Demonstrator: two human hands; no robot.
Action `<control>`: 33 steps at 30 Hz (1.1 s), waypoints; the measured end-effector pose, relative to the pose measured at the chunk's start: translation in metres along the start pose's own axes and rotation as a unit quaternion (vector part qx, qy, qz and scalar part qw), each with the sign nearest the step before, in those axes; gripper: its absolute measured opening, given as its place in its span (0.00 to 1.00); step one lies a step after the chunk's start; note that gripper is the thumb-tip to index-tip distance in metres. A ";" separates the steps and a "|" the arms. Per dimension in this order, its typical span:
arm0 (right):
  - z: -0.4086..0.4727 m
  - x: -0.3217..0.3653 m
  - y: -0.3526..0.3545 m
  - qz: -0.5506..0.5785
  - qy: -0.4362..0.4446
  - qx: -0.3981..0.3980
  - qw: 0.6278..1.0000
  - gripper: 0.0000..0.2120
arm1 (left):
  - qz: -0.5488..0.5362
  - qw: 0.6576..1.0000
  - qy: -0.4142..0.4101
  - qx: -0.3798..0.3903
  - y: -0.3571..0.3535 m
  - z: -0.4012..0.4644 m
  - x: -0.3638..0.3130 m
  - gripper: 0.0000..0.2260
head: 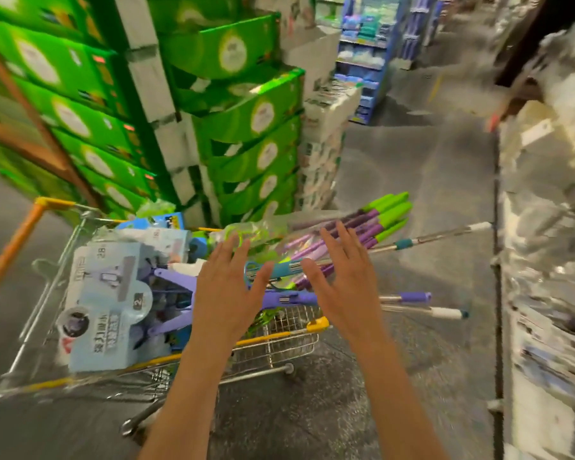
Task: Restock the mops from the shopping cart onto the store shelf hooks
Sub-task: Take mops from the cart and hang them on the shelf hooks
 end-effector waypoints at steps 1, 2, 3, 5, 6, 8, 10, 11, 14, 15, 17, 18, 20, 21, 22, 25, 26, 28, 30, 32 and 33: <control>0.005 -0.007 -0.004 0.012 0.003 0.018 1.000 0.38 | -0.012 1.000 0.024 0.009 -0.006 0.001 0.000 0.39; 0.008 -0.015 -0.009 0.022 0.004 0.034 0.999 0.38 | -0.035 0.998 0.053 0.027 -0.014 0.001 0.001 0.38; 0.010 -0.022 -0.015 0.028 0.005 0.050 0.998 0.39 | -0.069 0.993 0.086 0.047 -0.020 -0.001 0.001 0.37; 0.014 -0.036 -0.029 0.033 0.004 0.093 0.995 0.42 | -0.148 0.973 0.162 0.069 -0.035 -0.005 0.003 0.31; 0.015 -0.043 -0.037 0.035 -0.001 0.117 0.992 0.43 | -0.179 0.961 0.197 0.075 -0.043 -0.009 0.005 0.27; 0.014 -0.055 -0.053 0.044 -0.021 0.162 0.986 0.47 | -0.239 0.933 0.253 0.089 -0.058 -0.014 0.011 0.22; 0.012 -0.064 -0.069 0.051 -0.037 0.210 0.976 0.51 | -0.286 0.901 0.311 0.100 -0.076 -0.016 0.022 0.21; 0.012 -0.067 -0.077 0.049 -0.044 0.235 0.970 0.49 | -0.312 0.881 0.339 0.103 -0.085 -0.016 0.027 0.21; 0.016 -0.078 -0.100 0.047 -0.065 0.285 0.955 0.37 | -0.405 0.803 0.419 0.122 -0.112 -0.011 0.040 0.24; 0.018 -0.081 -0.107 0.046 -0.074 0.293 0.952 0.34 | -0.426 0.781 0.440 0.120 -0.124 -0.009 0.048 0.26; 0.023 -0.090 -0.124 0.044 -0.097 0.313 0.944 0.31 | -0.458 0.740 0.477 0.120 -0.142 -0.007 0.059 0.29; 0.024 -0.094 -0.131 0.041 -0.110 0.326 0.938 0.30 | -0.471 0.723 0.493 0.113 -0.147 -0.007 0.061 0.28; 0.027 -0.105 -0.147 0.030 -0.128 0.349 0.928 0.30 | -0.518 0.674 0.518 0.098 -0.158 -0.005 0.066 0.29; 0.029 -0.111 -0.156 0.024 -0.135 0.358 0.924 0.30 | -0.550 0.639 0.530 0.087 -0.163 -0.003 0.068 0.31; 0.031 -0.118 -0.163 0.021 -0.143 0.365 0.920 0.30 | -0.581 0.604 0.541 0.073 -0.166 0.000 0.070 0.32; 0.036 -0.136 -0.186 0.007 -0.172 0.384 0.907 0.31 | -0.641 0.523 0.561 0.035 -0.182 0.012 0.080 0.35; 0.038 -0.142 -0.194 0.000 -0.178 0.387 0.905 0.30 | -0.658 0.502 0.561 0.024 -0.188 0.016 0.083 0.35; 0.040 -0.149 -0.204 -0.006 -0.186 0.387 0.903 0.28 | -0.675 0.485 0.556 0.016 -0.196 0.022 0.086 0.30; 0.043 -0.156 -0.212 -0.002 -0.198 0.386 0.901 0.26 | -0.692 0.475 0.544 0.009 -0.205 0.027 0.091 0.24; 0.044 -0.163 -0.219 -0.003 -0.205 0.388 0.898 0.25 | -0.695 0.468 0.546 0.007 -0.212 0.032 0.095 0.24; 0.044 -0.166 -0.222 -0.009 -0.204 0.392 0.897 0.25 | -0.698 0.467 0.543 0.005 -0.213 0.034 0.097 0.26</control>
Point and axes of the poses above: each hand's wrist, its own z-axis towards the middle knuckle, its own y-axis out of the back of the hand, x = y × z, the point moved 1 cm from there along z, towards the middle knuckle, and after that the axes turned 12 degrees about z, right-handed, at the moved point
